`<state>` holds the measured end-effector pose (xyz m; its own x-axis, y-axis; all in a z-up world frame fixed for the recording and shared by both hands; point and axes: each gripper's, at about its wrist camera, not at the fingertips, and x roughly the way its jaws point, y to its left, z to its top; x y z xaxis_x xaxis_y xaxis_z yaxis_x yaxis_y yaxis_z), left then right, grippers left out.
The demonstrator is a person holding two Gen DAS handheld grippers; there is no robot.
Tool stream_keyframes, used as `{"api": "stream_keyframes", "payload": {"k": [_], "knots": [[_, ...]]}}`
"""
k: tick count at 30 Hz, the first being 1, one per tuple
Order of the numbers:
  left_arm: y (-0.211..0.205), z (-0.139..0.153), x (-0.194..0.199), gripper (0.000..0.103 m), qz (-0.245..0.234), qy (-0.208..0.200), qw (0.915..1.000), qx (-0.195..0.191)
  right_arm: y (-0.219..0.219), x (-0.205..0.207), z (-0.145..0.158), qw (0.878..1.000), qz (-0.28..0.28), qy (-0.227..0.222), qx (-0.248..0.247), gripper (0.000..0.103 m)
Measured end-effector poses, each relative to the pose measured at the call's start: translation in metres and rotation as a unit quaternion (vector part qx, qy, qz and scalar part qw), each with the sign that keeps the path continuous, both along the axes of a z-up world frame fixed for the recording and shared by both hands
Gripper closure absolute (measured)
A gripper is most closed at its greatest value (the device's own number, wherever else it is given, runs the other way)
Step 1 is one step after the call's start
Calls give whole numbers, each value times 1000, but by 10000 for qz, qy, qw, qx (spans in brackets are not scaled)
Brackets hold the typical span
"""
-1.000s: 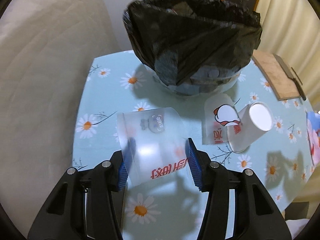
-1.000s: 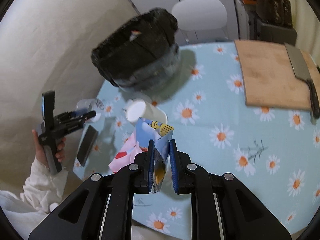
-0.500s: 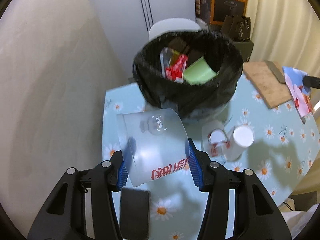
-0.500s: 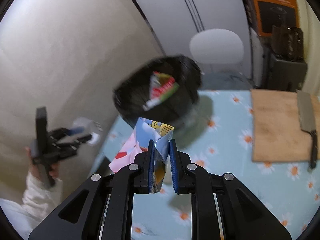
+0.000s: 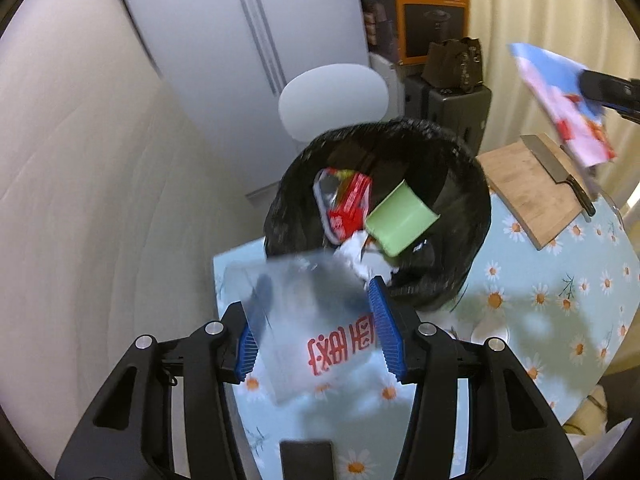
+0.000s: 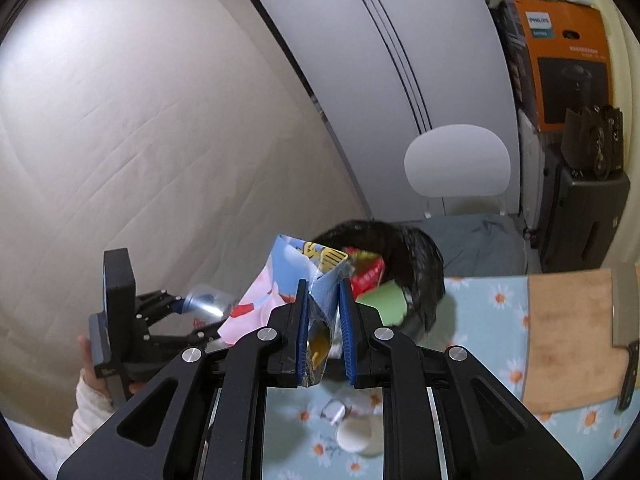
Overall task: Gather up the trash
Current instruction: 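Carry the juice box and frosted cup over the black bin, then open both grippers to drop the juice box and frosted cup in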
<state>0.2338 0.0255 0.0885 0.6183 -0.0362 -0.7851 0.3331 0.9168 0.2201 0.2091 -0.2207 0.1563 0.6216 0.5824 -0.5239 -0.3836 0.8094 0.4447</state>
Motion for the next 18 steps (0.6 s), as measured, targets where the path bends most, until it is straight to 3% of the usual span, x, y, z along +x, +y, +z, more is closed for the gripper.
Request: {"api": "stream_keyframes", "payload": {"k": [2,9,11,12,13,16,17,18], "knots": [[-4,3,12,62,-157,17,9999,-69,10,11,1,10000,26,-35,-69,89],[-13,-6,51,64,-501,83,9986,-115,30,38,-13,9996,-61,10,-292,87],[-15,-9,59,53,-527,-42,9986,-93,34,47,-20,9992,-135,38,-366,83],[-15,-10,62,32,-537,-97,9984,-162,35,49,-22,9991,-167,51,-395,80],[-14,-9,64,18,-567,-132,9980,-252,36,53,-26,9985,-244,65,-481,79],[-11,-8,67,8,-607,-212,9967,-504,36,60,-37,9972,-353,178,-637,72],[-10,-8,67,8,-581,-238,9966,-527,35,60,-40,9972,-373,200,-624,63],[-9,-10,68,8,-572,-238,9967,-533,34,59,-41,9971,-377,205,-622,48]]}}
